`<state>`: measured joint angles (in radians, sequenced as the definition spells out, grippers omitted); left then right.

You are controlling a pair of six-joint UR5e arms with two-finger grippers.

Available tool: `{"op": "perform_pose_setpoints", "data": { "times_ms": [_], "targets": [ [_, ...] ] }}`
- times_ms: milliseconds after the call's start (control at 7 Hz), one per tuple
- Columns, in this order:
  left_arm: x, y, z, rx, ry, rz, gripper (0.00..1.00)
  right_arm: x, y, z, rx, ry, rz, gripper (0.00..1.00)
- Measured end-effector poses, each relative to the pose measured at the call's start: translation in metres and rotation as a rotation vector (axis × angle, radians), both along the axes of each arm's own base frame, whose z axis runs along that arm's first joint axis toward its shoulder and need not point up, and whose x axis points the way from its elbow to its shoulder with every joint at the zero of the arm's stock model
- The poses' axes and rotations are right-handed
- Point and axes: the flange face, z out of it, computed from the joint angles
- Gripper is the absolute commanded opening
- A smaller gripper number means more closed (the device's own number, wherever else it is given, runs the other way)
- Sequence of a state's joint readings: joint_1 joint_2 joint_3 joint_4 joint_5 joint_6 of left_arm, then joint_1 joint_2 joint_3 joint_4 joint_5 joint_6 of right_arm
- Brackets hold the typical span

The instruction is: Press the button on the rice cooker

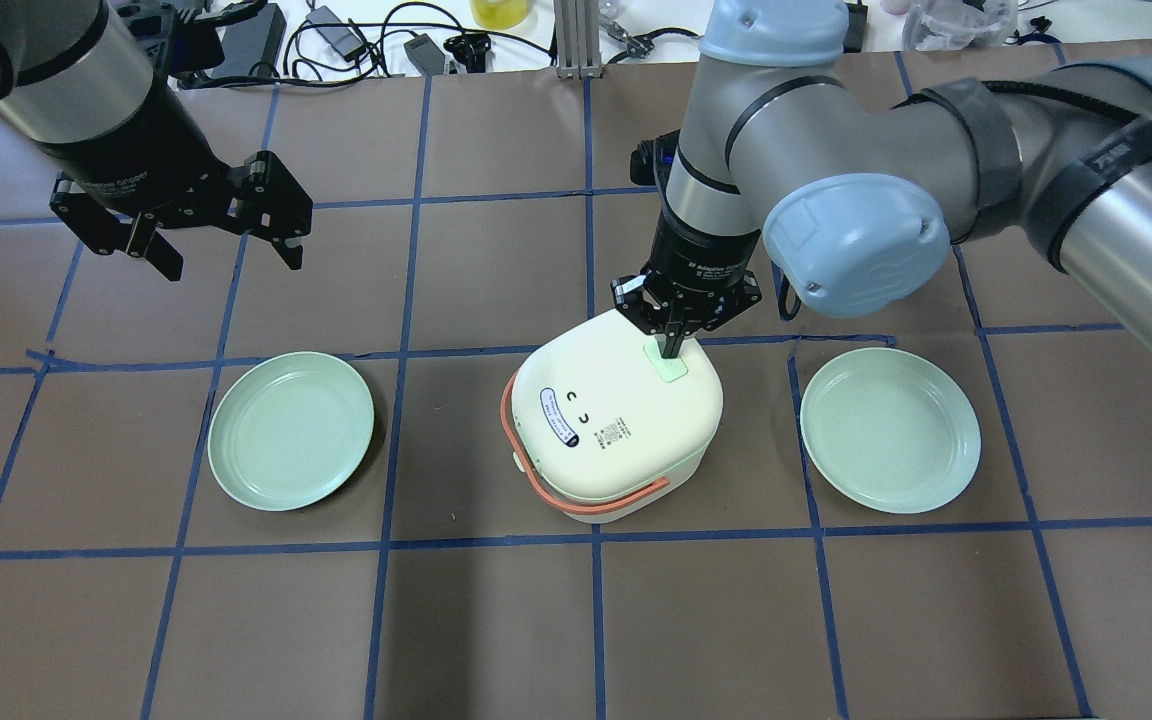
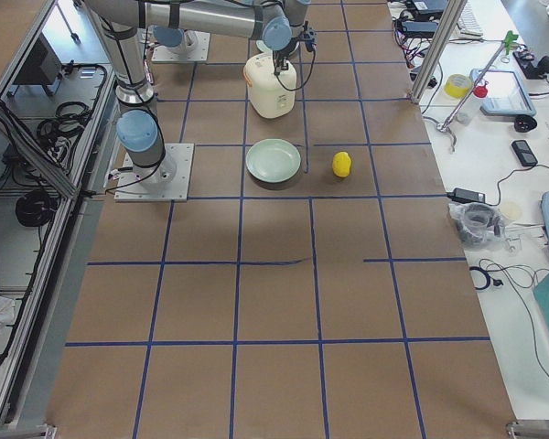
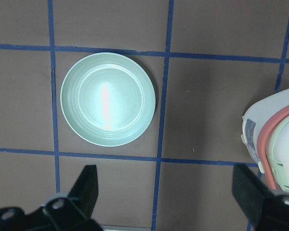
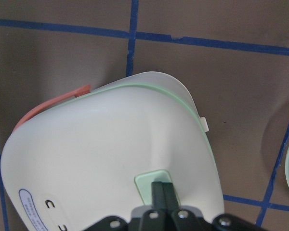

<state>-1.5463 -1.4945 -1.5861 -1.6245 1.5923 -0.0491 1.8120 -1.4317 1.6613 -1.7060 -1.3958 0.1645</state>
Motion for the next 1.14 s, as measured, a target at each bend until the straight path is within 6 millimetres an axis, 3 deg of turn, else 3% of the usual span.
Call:
{"op": "perform_pose_setpoints", "data": {
  "times_ms": [714,1143],
  "targets": [
    [0.000,0.000,0.000,0.000,0.000,0.000,1.00,-0.002,-0.012,0.101,-0.074,0.014,-0.185,1.00],
    [0.000,0.000,0.000,0.000,0.000,0.000,1.00,-0.030,-0.026,0.113,-0.117,0.110,-0.179,1.00]
  ]
}}
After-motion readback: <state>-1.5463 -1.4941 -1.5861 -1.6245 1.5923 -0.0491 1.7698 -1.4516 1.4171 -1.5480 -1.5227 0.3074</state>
